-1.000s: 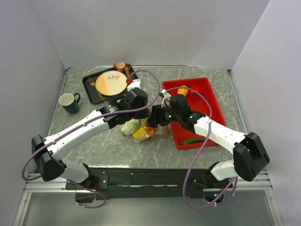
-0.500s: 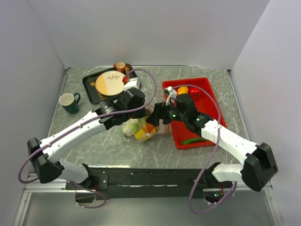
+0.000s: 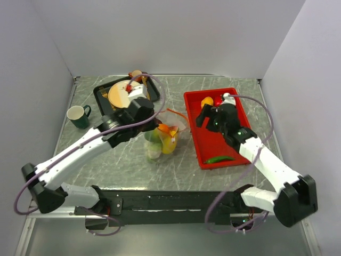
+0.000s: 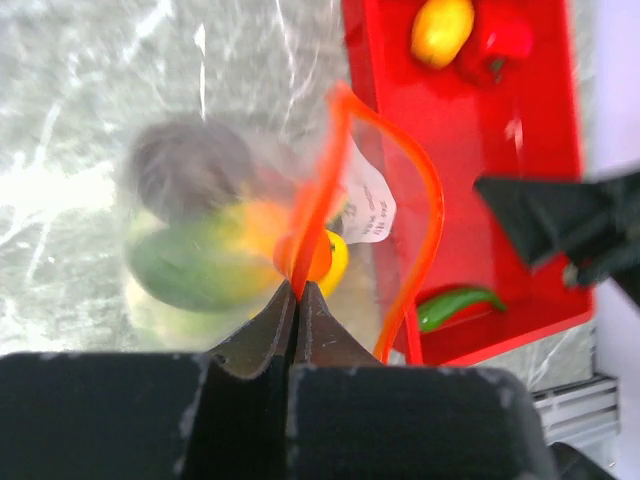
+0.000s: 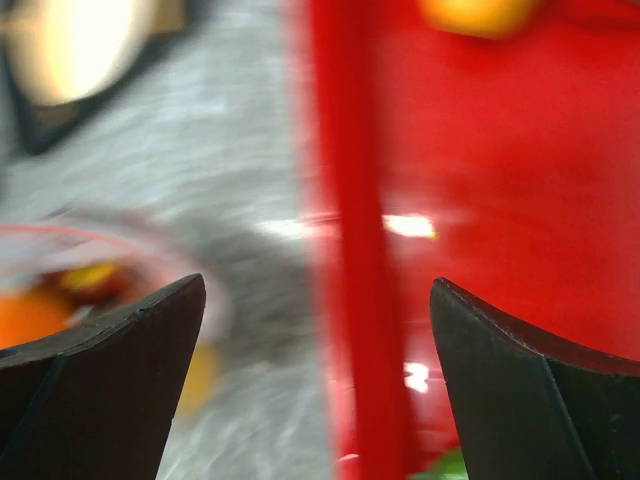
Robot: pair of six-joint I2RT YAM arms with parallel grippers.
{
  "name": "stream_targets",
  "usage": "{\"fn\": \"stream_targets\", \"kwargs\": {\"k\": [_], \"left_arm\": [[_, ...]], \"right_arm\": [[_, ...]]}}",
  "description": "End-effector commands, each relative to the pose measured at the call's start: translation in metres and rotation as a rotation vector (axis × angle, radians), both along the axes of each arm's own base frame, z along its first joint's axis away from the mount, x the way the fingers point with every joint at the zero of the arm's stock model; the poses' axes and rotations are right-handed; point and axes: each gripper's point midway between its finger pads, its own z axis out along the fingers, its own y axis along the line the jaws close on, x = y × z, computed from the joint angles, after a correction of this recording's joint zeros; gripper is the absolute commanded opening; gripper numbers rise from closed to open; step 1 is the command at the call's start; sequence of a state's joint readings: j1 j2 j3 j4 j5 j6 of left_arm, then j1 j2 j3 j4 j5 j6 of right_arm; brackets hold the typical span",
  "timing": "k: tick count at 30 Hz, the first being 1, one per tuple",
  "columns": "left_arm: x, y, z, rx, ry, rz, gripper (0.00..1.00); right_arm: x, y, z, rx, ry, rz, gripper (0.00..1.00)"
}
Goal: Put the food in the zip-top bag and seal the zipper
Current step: Pick up the fake vegetable from the bin.
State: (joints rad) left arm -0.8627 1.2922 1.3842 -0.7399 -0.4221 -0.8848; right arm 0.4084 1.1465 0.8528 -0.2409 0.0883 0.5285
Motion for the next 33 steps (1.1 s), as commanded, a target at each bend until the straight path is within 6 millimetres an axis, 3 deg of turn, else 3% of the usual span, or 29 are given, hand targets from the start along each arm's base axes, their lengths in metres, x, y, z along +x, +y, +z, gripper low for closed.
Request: {"fn": "stream_targets", "kwargs": {"k": [1,3,4,6,7,8,10,11,13,14,17,22,33], "left_arm": [[0.003,-0.024,0.001,-0.051,0.003,-0.071,0.01],[0.004,-0.026,0.003,-0.051,-0.005,-0.079,0.01],[0.004,-0.027,0.004,-0.049,-0.008,-0.083,0.01],[0.006,-0.026,0.008,-0.045,-0.016,-0.080,0.01],[0.007,-0.026,0.007,-0.040,-0.018,-0.082,0.01],[0.008,-0.027,0.008,-0.038,-0.021,-0.086,0.01],[0.007,-0.028,0.007,-0.035,-0.020,-0.094,0.01],[0.008,-0.029,0.007,-0.031,-0.019,-0.100,0.01],[0.008,-0.029,0.007,-0.028,-0.020,-0.103,0.01],[0.008,-0.031,0.008,-0.028,-0.021,-0.113,0.01],[0.008,-0.035,0.007,-0.025,-0.023,-0.138,0.01],[0.008,-0.046,0.007,-0.027,-0.025,-0.198,0.01],[0.006,-0.064,0.009,-0.008,-0.017,-0.316,0.01]], "right_arm": [[0.030,-0.043,-0.009,-0.069,0.060,-0.176,1.00],[0.046,-0.061,-0.020,-0.089,0.095,-0.240,1.00],[0.057,-0.066,-0.010,-0.083,0.082,-0.263,1.00],[0.075,-0.081,-0.013,-0.084,0.087,-0.307,1.00],[0.086,-0.084,-0.003,-0.071,0.065,-0.316,1.00],[0.094,-0.087,-0.012,-0.075,0.089,-0.324,1.00],[0.113,-0.095,-0.002,-0.066,0.075,-0.340,1.00],[0.118,-0.097,-0.018,-0.083,0.122,-0.343,1.00],[0.132,-0.105,-0.015,-0.081,0.121,-0.361,1.00],[0.137,-0.107,-0.027,-0.082,0.152,-0.365,1.00],[0.151,-0.118,-0.038,-0.081,0.170,-0.394,1.00],[0.170,-0.129,-0.038,-0.079,0.139,-0.427,1.00],[0.208,-0.137,-0.072,-0.097,0.208,-0.415,1.00]]}}
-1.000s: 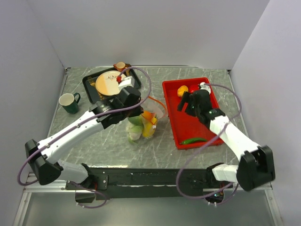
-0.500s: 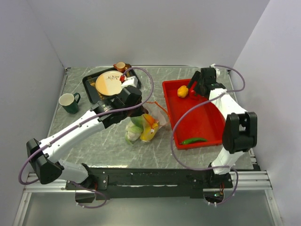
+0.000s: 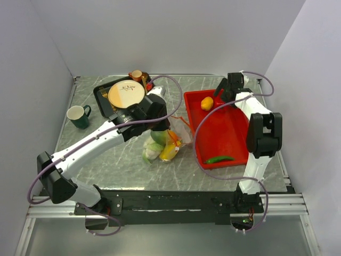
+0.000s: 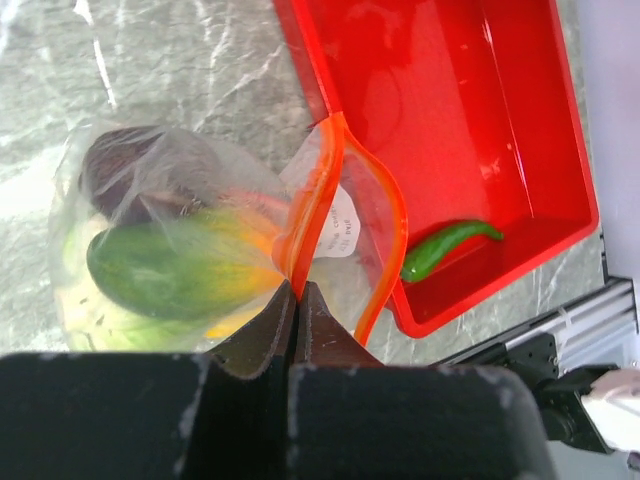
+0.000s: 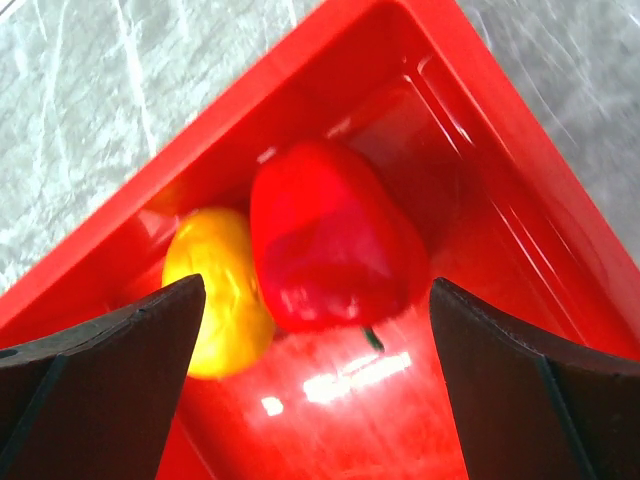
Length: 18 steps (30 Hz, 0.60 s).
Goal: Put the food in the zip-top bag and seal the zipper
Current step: Pick up the fake vegetable from the bin.
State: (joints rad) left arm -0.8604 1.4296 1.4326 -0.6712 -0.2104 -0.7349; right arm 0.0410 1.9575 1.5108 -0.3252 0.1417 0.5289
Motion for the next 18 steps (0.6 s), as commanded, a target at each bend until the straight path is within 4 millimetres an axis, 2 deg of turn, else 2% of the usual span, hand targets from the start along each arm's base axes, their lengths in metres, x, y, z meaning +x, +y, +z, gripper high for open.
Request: {"fn": "stream_targets", "kwargs": {"k": [1,2,6,11,12,14,15,17,18], "left_arm": [[0.003,-0.016,0.033,-0.064,-0.062,-0.076,0.01],[0.003,-0.017,0.034,-0.068,-0.065,-0.084,0.01],[0.003,-0.019,0.034,-0.069,-0.063,-0.095,0.01],[0.001,-0.022,0.036,-0.077,-0.063,-0.110,0.01],[0.001,-0.021,0.035,-0.076,-0.062,-0.110,0.01],[0.000,-0.021,0.034,-0.072,-0.057,-0.110,0.01],[0.000,-0.020,0.033,-0.072,-0.055,-0.107,0.01],[-0.001,-0.018,0.033,-0.078,-0.055,-0.098,0.01],[-0.001,-0.018,0.033,-0.081,-0.055,-0.095,0.01]], "right_arm": [[0.019,-0.009,0.000,-0.015,-0.004,-0.005,1.00],[0.019,-0.010,-0.008,-0.016,0.016,-0.006,1.00],[0.022,-0.010,-0.017,-0.010,0.037,0.011,0.98],[0.014,-0.010,-0.028,-0.005,0.075,0.015,0.94],[0.010,-0.010,-0.033,-0.001,0.089,0.017,0.91],[0.008,-0.007,-0.028,0.014,0.068,0.031,0.82],[0.000,-0.005,-0.035,0.019,0.083,0.035,0.78],[-0.003,-0.003,-0.022,0.029,0.045,0.042,0.62],[-0.011,-0.002,-0.029,0.034,0.055,0.045,0.58]]}}
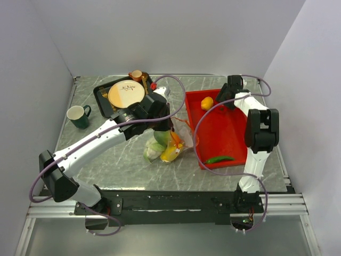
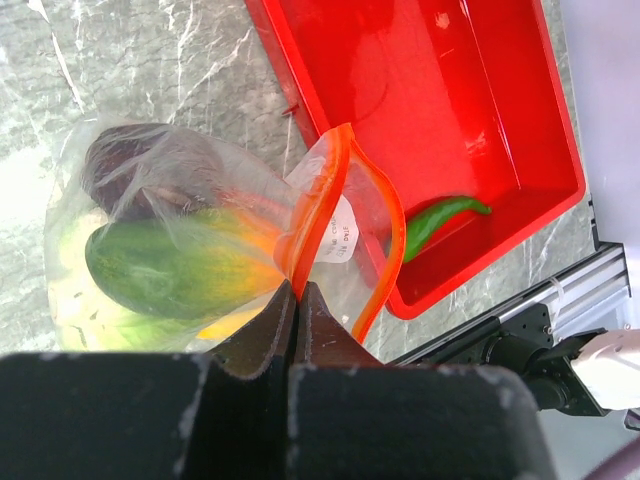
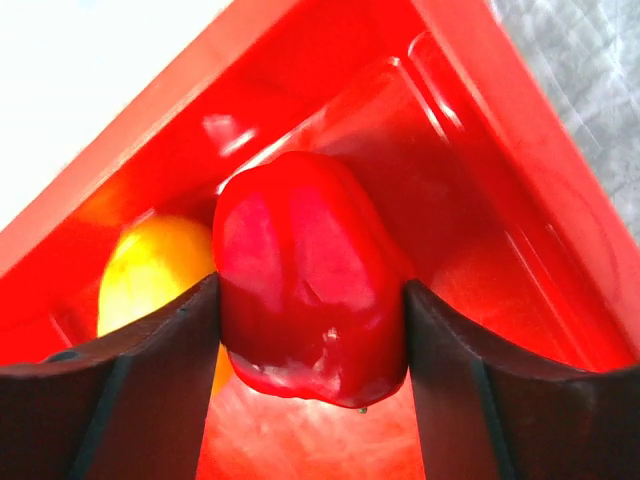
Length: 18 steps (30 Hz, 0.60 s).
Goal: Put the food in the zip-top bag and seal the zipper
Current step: Pick up the fake vegetable from the bin.
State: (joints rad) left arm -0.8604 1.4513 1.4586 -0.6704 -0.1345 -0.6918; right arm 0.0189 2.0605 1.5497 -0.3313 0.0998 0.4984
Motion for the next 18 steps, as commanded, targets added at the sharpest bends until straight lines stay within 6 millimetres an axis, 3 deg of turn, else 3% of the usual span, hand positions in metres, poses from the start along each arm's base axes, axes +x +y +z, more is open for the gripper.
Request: {"fn": "stream_targets", "kwargs": {"k": [1,2,4,9,10,12,13,15,16,18], "left_arm": [[0.003,-0.004,0.031,-0.080,-0.063,-0.004,0.01],[0.003,-0.003,0.030,-0.078,-0.061,-0.002,0.01],[0.003,-0.001,0.028,-0.076,-0.054,0.009,0.01],[-0.001,0.002,0.022,-0.072,-0.033,0.019,0.01],[-0.002,0.003,0.019,-0.072,-0.030,0.023,0.01],[-0.002,0.004,0.017,-0.068,-0.026,0.027,0.01],[-0.003,0.005,0.016,-0.067,-0.021,0.030,0.01],[-0.003,0.007,0.016,-0.062,-0.022,0.037,0.01],[-0.003,0.007,0.016,-0.064,-0.024,0.038,0.01],[-0.004,0.006,0.015,-0.068,-0.024,0.031,0.01]], "right_arm": [[-0.019,0.004,0.021,0.029,-0.049,0.024,0.54],[-0.026,0.005,0.018,0.032,-0.046,0.033,0.46],[-0.031,0.006,0.029,0.033,-0.068,0.042,0.40],[-0.065,0.012,0.040,0.061,-0.085,0.063,0.35],[-0.071,0.013,0.059,0.065,-0.130,0.067,0.35],[-0.090,0.020,0.061,0.093,-0.142,0.094,0.35],[-0.099,0.027,0.085,0.116,-0.200,0.128,0.34],[-0.118,0.035,0.089,0.145,-0.211,0.162,0.33],[-0.128,0.042,0.109,0.170,-0.259,0.198,0.32],[-0.145,0.055,0.117,0.201,-0.272,0.244,0.32]]}}
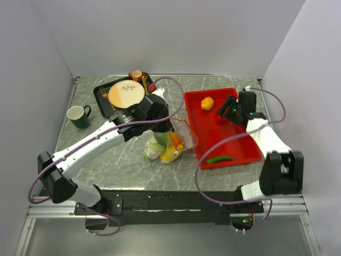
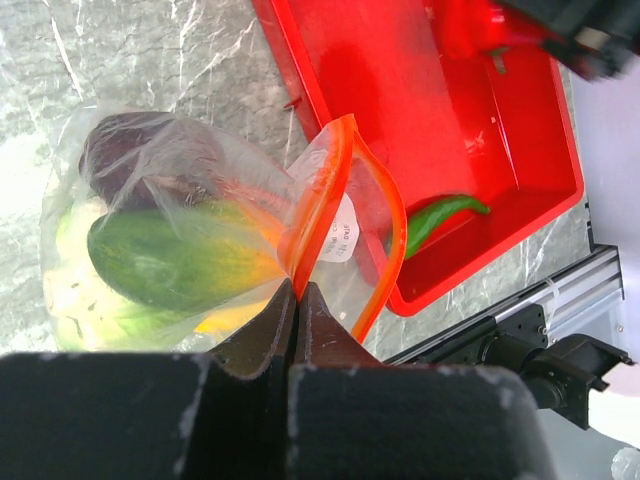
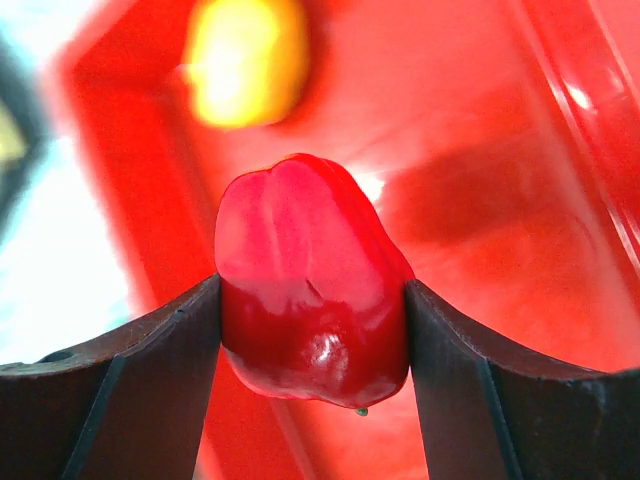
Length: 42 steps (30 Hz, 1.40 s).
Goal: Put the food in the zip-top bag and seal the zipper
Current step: Pick up the fake vegetable from the bin, then place the fake vegetable in the zipper food storage bag.
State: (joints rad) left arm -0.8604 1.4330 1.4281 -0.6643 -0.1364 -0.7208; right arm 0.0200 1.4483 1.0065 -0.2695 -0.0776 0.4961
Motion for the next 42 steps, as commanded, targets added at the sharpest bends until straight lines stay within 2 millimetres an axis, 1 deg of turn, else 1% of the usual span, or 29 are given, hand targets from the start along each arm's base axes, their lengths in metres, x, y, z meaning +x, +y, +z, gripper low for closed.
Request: {"fn": "stream_targets", "kwargs": {"k": [1,2,3,4,5,6,7,8,9,11,12,14,15,18,19,22,25,27,28,29,31,32,34,35,36,37,41,42], "left_arm": [[0.000,0.003,0.019,-0.057,-0.043,0.012,0.01],[0.000,0.001,0.019,-0.060,-0.041,0.007,0.01],[0.000,0.001,0.019,-0.060,-0.039,0.006,0.01],[0.001,-0.001,0.018,-0.060,-0.034,0.005,0.01],[0.002,-0.002,0.018,-0.062,-0.031,0.008,0.01],[0.001,-0.003,0.018,-0.066,-0.027,0.008,0.01],[0.002,-0.006,0.017,-0.069,-0.024,0.006,0.01],[0.003,-0.007,0.020,-0.077,-0.027,0.008,0.01],[0.005,-0.010,0.023,-0.081,-0.029,0.005,0.01],[0.006,-0.012,0.027,-0.087,-0.031,-0.003,0.01],[0.007,-0.014,0.028,-0.086,-0.034,-0.003,0.01],[0.009,-0.013,0.026,-0.079,-0.030,0.005,0.01],[0.008,-0.013,0.027,-0.082,-0.027,0.010,0.01],[0.009,-0.013,0.027,-0.088,-0.028,0.016,0.02],[0.009,-0.013,0.028,-0.089,-0.029,0.016,0.03],[0.008,-0.014,0.026,-0.087,-0.024,0.009,0.03],[0.008,-0.017,0.025,-0.094,-0.024,-0.006,0.03],[0.005,-0.022,0.027,-0.112,-0.026,-0.038,0.02],[0.004,-0.024,0.028,-0.119,-0.023,-0.047,0.02],[0.001,-0.026,0.027,-0.126,-0.015,-0.065,0.03],[-0.001,-0.028,0.027,-0.127,-0.010,-0.082,0.04],[-0.003,-0.028,0.027,-0.126,-0.006,-0.088,0.03],[-0.006,-0.027,0.023,-0.115,0.001,-0.103,0.03],[-0.007,-0.026,0.020,-0.108,0.005,-0.103,0.04],[-0.007,-0.025,0.019,-0.103,0.007,-0.105,0.03],[-0.008,-0.025,0.017,-0.099,0.011,-0.105,0.03],[-0.012,-0.025,0.010,-0.085,0.033,-0.122,0.01],[-0.013,-0.025,0.012,-0.089,0.029,-0.122,0.01]], "right_arm": [[-0.028,0.035,0.066,0.106,-0.189,0.146,0.32],[-0.038,0.045,0.066,0.127,-0.190,0.175,0.31],[-0.048,0.053,0.081,0.145,-0.237,0.206,0.31],[-0.055,0.060,0.086,0.170,-0.250,0.221,0.32],[-0.067,0.075,0.086,0.195,-0.251,0.270,0.31],[-0.076,0.082,0.097,0.209,-0.288,0.296,0.31],[-0.082,0.088,0.099,0.229,-0.289,0.307,0.31],[-0.091,0.098,0.098,0.251,-0.283,0.345,0.31],[-0.102,0.111,0.102,0.276,-0.293,0.389,0.31],[-0.113,0.126,0.101,0.311,-0.290,0.446,0.31],[-0.119,0.137,0.103,0.327,-0.291,0.492,0.31],[-0.124,0.148,0.102,0.337,-0.276,0.534,0.31],[-0.129,0.157,0.097,0.336,-0.250,0.568,0.31],[-0.134,0.168,0.091,0.323,-0.232,0.605,0.31],[-0.141,0.175,0.087,0.327,-0.218,0.634,0.31],[-0.148,0.184,0.083,0.335,-0.216,0.677,0.31],[-0.147,0.188,0.085,0.332,-0.219,0.685,0.32],[-0.143,0.193,0.080,0.325,-0.197,0.701,0.32],[-0.141,0.194,0.082,0.321,-0.202,0.703,0.32],[-0.139,0.198,0.078,0.321,-0.190,0.711,0.32],[-0.135,0.206,0.082,0.331,-0.209,0.737,0.32],[-0.130,0.209,0.077,0.327,-0.192,0.736,0.32],[-0.124,0.214,0.082,0.327,-0.208,0.747,0.31],[-0.118,0.216,0.077,0.315,-0.199,0.733,0.31],[-0.115,0.218,0.081,0.316,-0.217,0.733,0.31],[-0.111,0.219,0.084,0.310,-0.225,0.723,0.31],[-0.095,0.215,0.082,0.232,-0.248,0.640,0.31],[-0.093,0.216,0.083,0.226,-0.256,0.638,0.31]]}}
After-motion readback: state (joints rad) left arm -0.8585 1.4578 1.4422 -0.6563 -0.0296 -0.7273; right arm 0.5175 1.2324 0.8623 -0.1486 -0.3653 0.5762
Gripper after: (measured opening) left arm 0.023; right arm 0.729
